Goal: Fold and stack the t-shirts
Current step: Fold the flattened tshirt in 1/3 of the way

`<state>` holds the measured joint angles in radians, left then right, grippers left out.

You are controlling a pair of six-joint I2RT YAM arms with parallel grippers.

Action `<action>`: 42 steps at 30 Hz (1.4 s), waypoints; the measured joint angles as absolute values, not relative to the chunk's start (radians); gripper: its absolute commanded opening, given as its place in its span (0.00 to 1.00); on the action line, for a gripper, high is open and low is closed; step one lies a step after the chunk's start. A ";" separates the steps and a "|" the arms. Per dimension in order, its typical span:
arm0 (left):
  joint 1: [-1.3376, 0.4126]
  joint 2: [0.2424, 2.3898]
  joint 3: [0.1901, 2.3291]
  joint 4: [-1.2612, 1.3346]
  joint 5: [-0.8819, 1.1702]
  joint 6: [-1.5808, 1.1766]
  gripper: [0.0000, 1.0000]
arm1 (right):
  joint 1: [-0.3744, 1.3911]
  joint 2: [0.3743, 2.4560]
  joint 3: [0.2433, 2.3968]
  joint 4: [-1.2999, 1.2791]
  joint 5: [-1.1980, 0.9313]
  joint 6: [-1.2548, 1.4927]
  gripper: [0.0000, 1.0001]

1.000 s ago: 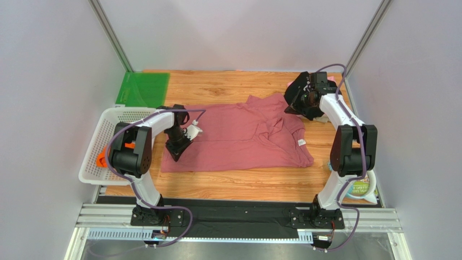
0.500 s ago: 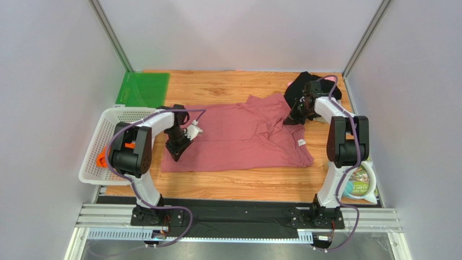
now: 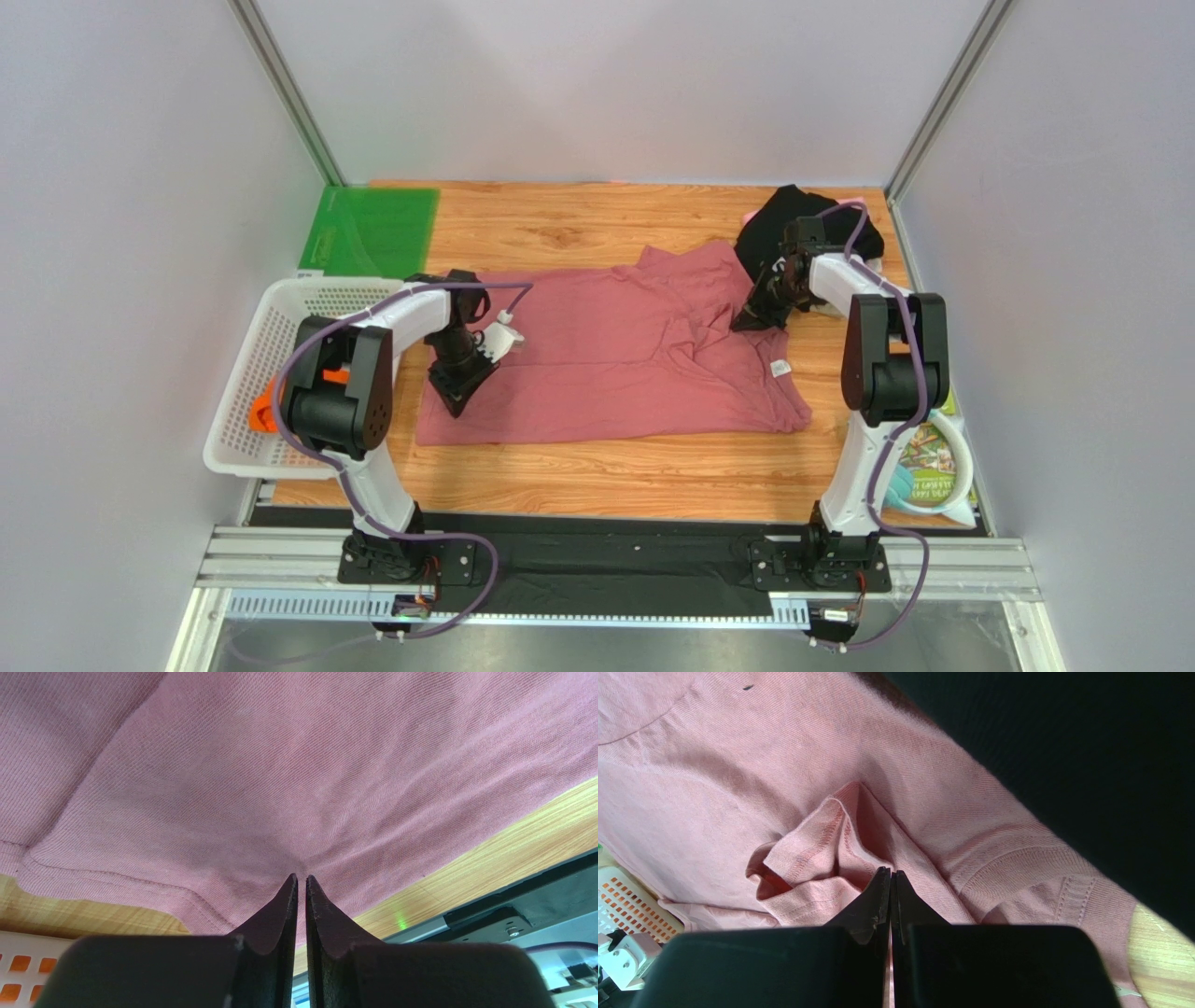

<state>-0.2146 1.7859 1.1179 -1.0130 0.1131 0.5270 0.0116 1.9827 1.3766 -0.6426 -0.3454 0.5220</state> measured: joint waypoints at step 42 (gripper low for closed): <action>-0.215 1.786 1.116 -1.010 0.110 0.529 0.13 | 0.063 2.064 1.451 -0.607 -0.385 0.536 0.00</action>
<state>-0.2146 1.7859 1.1164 -1.0100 0.1104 0.5293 0.0631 2.0636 1.4509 -0.6067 -0.3847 0.5358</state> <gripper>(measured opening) 0.131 0.007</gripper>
